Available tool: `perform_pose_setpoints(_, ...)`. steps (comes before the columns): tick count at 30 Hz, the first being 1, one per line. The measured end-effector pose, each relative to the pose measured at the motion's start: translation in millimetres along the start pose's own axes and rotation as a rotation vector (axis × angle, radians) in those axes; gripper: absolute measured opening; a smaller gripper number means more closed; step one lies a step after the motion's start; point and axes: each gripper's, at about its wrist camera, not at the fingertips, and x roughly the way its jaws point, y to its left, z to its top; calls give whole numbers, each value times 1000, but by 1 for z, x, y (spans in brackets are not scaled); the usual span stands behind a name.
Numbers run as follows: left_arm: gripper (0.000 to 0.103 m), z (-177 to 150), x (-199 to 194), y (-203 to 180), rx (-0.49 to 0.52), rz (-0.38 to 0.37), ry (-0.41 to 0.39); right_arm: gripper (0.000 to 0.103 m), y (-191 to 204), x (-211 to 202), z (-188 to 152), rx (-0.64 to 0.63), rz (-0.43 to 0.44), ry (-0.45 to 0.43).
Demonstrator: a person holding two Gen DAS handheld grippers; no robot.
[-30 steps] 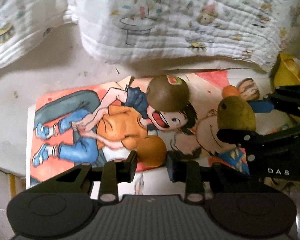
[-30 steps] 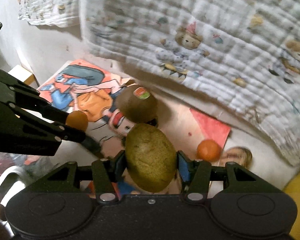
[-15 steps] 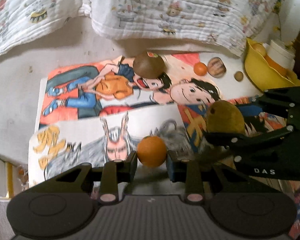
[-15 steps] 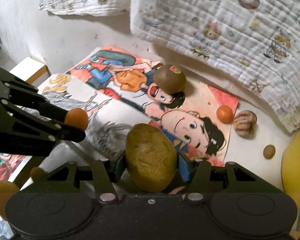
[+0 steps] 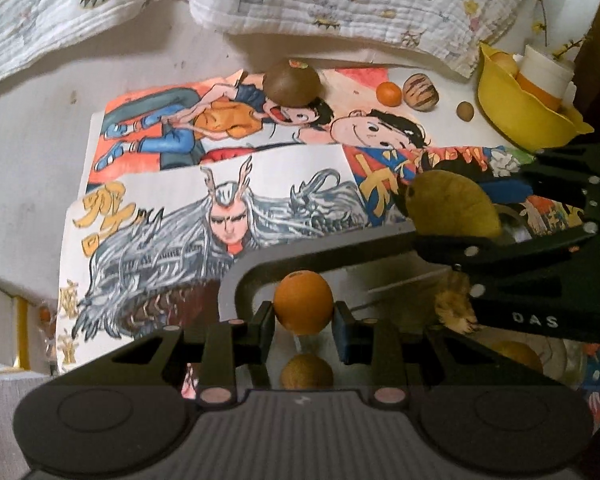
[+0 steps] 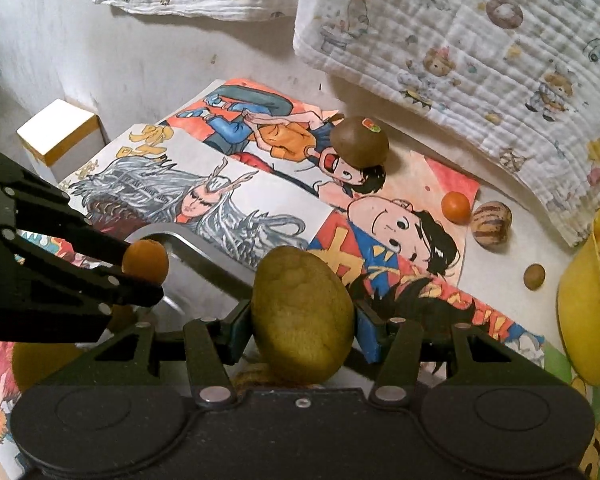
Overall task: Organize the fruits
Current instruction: 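Carry the orange and pear over the tray with both tools and lower them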
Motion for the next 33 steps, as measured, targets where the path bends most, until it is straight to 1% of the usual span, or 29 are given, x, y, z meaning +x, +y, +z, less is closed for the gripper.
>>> perform_pose_setpoints(3, 33, -3, -1, -1, 3, -1, 8, 55, 5, -5, -4, -15, 6, 20)
perform_pose_setpoints(6, 33, -6, -1, -1, 8, -6, 23, 55, 15, -8, -7, -80, 4, 31)
perform_pose_setpoints(8, 34, -8, 0, -2, 20, -11, 32, 55, 20, -8, -6, -112, 19, 39)
perform_pose_setpoints(16, 34, -5, 2, 2, 22, -4, 52, 55, 38, 1, 0, -237, 54, 69)
perform_pose_setpoints(22, 34, -5, 2, 10, 15, -10, 67, 55, 48, 5, -1, -328, 49, 72)
perform_pose_setpoints(26, 34, -5, 2, 9, 24, -11, 75, 55, 50, 6, -3, -366, 42, 74)
perform_pose_setpoints(31, 34, -5, 2, 7, 18, -6, 92, 56, 48, 6, -5, -384, 26, 84)
perform_pose_setpoints(33, 35, -7, -1, 5, 30, 3, 88, 55, 47, 3, -6, -383, 23, 82)
